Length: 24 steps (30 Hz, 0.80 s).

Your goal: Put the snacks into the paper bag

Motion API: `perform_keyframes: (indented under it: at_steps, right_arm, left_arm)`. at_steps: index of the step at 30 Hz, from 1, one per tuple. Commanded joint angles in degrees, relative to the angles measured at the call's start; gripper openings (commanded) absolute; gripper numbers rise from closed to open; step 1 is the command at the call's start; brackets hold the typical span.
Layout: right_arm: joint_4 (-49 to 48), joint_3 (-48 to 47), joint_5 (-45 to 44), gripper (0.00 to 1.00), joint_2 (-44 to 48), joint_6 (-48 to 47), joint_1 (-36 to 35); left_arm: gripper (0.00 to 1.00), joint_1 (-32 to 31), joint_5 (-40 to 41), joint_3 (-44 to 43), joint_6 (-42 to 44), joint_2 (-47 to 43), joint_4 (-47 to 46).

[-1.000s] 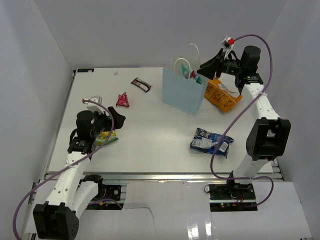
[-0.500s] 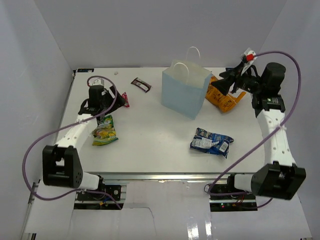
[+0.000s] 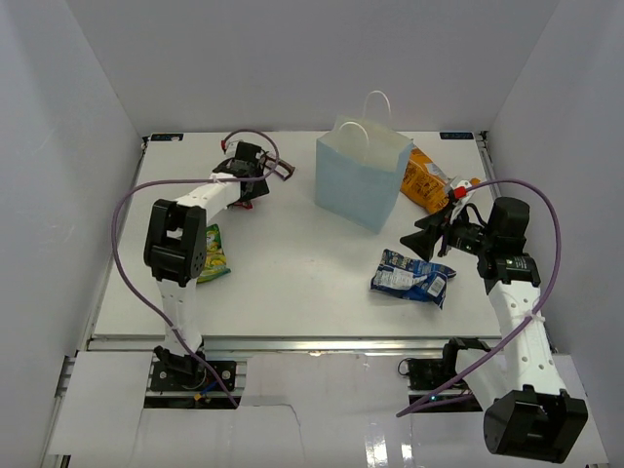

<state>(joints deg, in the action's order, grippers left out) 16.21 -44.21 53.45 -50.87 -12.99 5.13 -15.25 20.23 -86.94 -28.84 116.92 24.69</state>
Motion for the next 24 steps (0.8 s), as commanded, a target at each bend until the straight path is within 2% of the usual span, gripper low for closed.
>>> perform_keyframes:
  at_steps: [1, 6, 11, 15, 18, 19, 21, 22, 24]
  right_arm:
    - [-1.35, 0.87, 1.74, 0.71, 2.18, -1.51, -0.03]
    - [-1.18, 0.96, 2.88, 0.71, 2.44, -1.68, -0.03]
    - [-1.35, 1.14, 2.62, 0.72, 3.23, -1.68, -0.03]
    - [-1.7, 1.84, 2.71, 0.72, 3.59, -1.68, -0.03]
    - [-1.97, 2.28, 2.19, 0.72, 3.76, -1.86, -0.03]
    - [-2.06, 2.37, 2.18, 0.72, 3.85, -2.03, -0.03]
    - [-2.23, 2.63, 2.45, 0.72, 3.94, -2.04, -0.03]
    - [-2.32, 2.72, 2.45, 0.72, 4.03, -2.04, -0.03]
    - [-2.32, 2.9, 2.45, 0.72, 4.2, -2.04, -0.03]
  left_arm:
    - [0.83, -1.19, 9.99, -5.78, 1.86, 0.58, 3.96]
    - [0.79, -1.19, 14.04, -6.93, 3.61, 3.39, 4.84]
    - [0.75, -1.28, 14.05, -9.03, 6.68, 6.29, 4.93]
    - [0.64, -1.28, 12.12, -10.53, 8.44, 8.84, 5.72]
    - [0.41, -1.28, 12.03, -10.18, 9.15, 9.2, 5.72]
    - [0.28, -1.28, 11.94, -10.01, 9.24, 8.94, 5.72]
    - [0.15, -1.28, 11.85, -9.48, 9.68, 8.5, 5.72]
    - [0.05, -1.28, 11.59, -9.13, 9.77, 8.15, 5.72]
    - [0.0, -1.28, 11.06, -8.6, 9.68, 5.96, 5.72]
